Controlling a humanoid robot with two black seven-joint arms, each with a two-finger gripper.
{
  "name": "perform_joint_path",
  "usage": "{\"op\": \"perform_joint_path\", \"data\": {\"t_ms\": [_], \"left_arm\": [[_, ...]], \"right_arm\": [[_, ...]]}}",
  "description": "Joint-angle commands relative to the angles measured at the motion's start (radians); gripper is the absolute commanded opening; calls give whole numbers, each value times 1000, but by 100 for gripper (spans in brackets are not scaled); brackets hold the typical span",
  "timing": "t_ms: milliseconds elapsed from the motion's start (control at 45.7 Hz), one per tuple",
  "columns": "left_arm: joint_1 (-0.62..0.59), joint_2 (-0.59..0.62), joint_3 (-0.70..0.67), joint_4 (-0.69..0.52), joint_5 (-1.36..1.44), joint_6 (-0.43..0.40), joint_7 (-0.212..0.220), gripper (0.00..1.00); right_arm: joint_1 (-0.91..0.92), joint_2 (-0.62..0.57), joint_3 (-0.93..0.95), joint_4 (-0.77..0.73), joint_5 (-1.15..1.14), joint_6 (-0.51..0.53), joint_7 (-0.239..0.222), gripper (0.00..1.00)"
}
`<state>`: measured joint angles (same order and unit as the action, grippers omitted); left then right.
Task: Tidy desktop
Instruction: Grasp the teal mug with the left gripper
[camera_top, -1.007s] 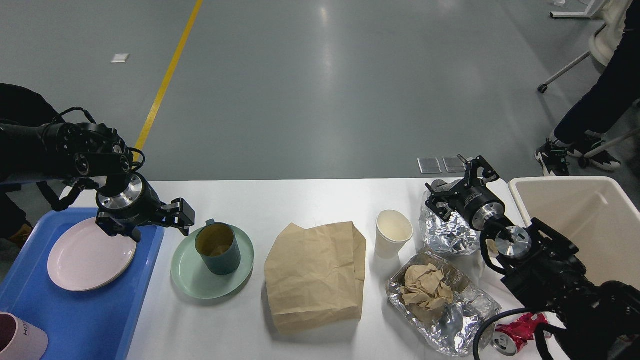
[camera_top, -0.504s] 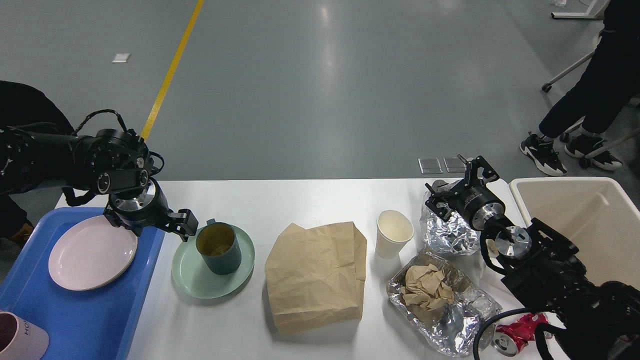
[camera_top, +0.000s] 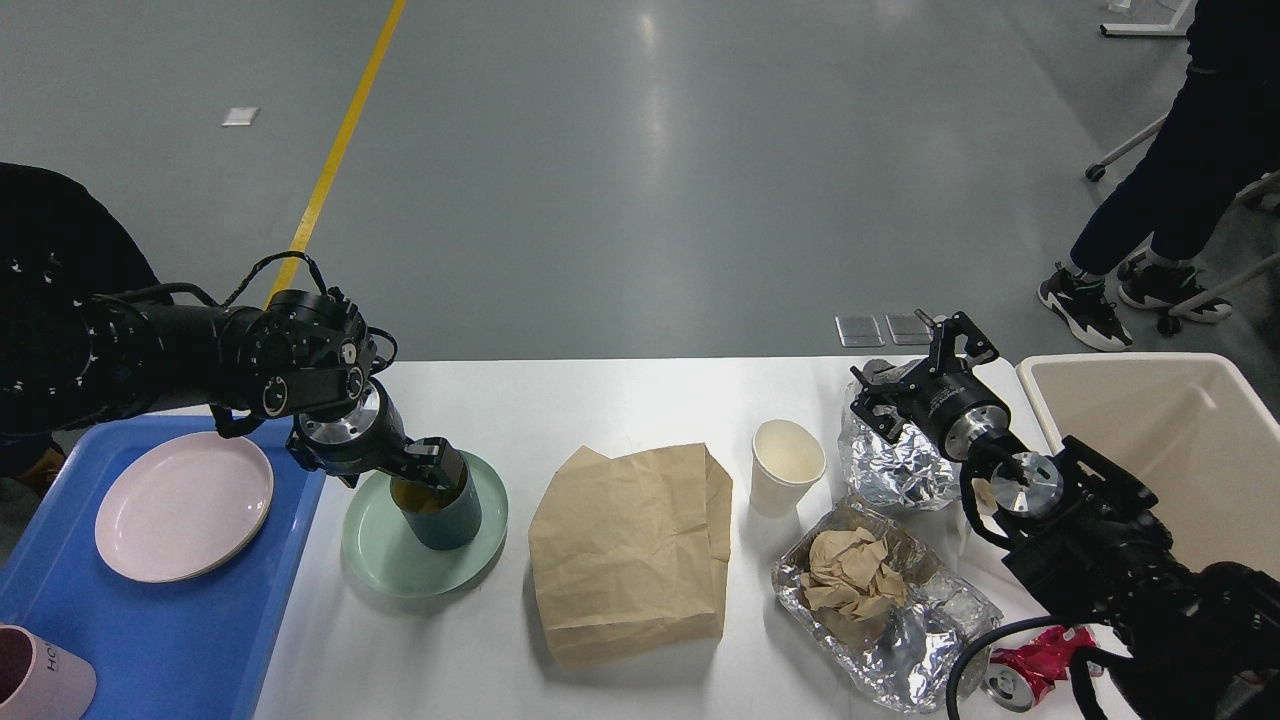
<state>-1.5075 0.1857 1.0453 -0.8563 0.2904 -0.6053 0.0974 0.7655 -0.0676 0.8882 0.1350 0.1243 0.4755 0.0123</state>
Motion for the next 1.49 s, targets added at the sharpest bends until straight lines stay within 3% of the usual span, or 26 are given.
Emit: {"op": "perform_joint_path", "data": {"t_ms": [0, 1073, 1467], "left_arm": [[18, 0, -4, 11, 0, -2, -2, 96], [130, 21, -5, 141, -4, 12, -4, 96], [185, 20, -77, 190, -11, 13, -2, 96]], "right_arm": [[0, 0, 0, 0, 0, 0, 0, 100], [0, 0, 0, 0, 0, 0, 0, 100], [0, 0, 0, 0, 0, 0, 0, 100]]}}
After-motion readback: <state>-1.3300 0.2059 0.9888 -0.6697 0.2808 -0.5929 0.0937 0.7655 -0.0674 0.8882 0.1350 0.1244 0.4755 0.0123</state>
